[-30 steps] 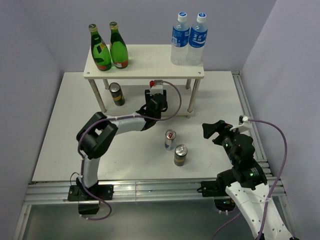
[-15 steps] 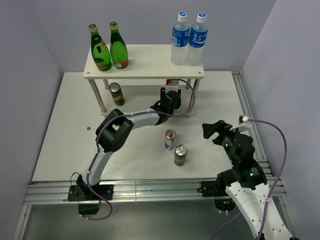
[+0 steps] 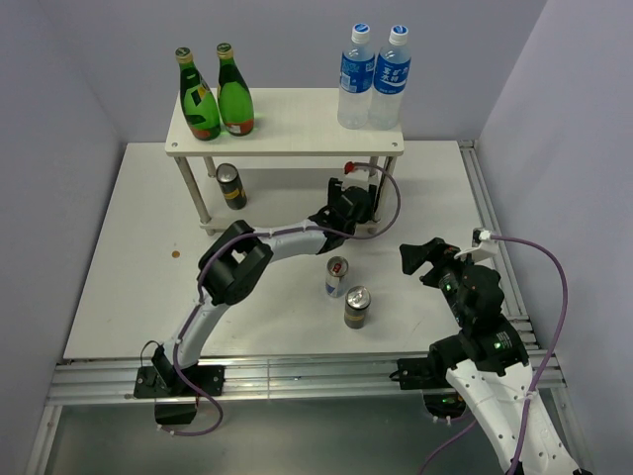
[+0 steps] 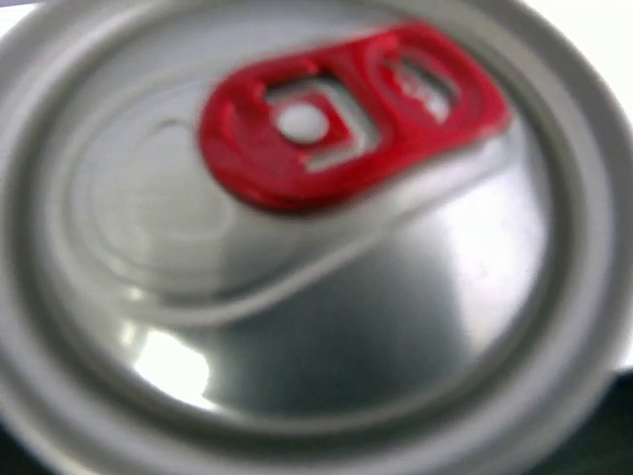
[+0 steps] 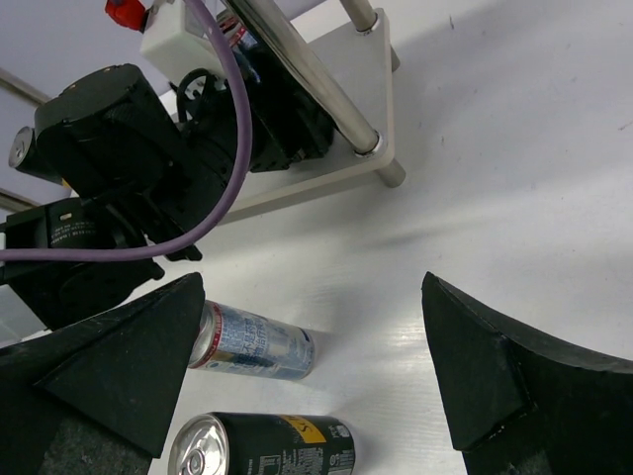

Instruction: Place and organize the beverage onto the shelf

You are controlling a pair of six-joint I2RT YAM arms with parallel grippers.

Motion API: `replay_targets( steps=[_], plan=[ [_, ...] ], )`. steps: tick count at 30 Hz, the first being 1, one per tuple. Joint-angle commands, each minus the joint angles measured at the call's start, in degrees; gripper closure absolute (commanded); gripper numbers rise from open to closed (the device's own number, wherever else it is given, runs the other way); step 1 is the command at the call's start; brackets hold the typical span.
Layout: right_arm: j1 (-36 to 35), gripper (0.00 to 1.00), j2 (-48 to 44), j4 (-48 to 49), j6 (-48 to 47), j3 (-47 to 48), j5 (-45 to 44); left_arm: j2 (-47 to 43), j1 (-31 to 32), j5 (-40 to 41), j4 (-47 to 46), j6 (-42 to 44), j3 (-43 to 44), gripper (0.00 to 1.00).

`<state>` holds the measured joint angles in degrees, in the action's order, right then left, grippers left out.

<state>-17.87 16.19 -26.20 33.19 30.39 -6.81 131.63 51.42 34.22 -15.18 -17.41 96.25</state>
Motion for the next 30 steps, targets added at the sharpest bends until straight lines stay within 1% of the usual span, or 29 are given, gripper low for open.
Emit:
replay_targets(
  steps=[1,7,11,14,21,26,30],
  plan=[
    [-0.4,0.02,-0.5,2.2,-0.1,-0.6,-0.1,-2.3,0.0,-0.2,-3.1,1.0,0.7,0.01],
    [-0.4,0.02,-0.7,2.0,-0.1,-0.6,-0.1,-3.2,0.5,0.8,-2.8,2.2,1.0,0.01],
    [-0.4,0.02,-0.7,2.1,-0.1,-0.7,-0.1,-6.0,1.3,2.3,-4.2,3.9,-1.9,0.01],
    [-0.4,0.02,-0.7,2.1,-0.2,-0.8,-0.3,-8.6,2.0,3.0,-3.9,3.8,-3.3,0.01],
    [-0.4,0.02,-1.1,2.1,0.1,-0.8,-0.3,-15.3,3.6,5.6,-3.5,3.8,-9.9,0.01],
    [-0.4,0.02,-1.2,2.0,0.1,-0.7,-0.2,-20.9,4.5,7.0,-1.7,4.3,-12.5,0.01],
    [-0.5,0.02,-1.2,1.9,0.0,-0.7,-0.3,-24.1,5.5,9.3,3.8,3.5,-11.8,0.01]
  ],
)
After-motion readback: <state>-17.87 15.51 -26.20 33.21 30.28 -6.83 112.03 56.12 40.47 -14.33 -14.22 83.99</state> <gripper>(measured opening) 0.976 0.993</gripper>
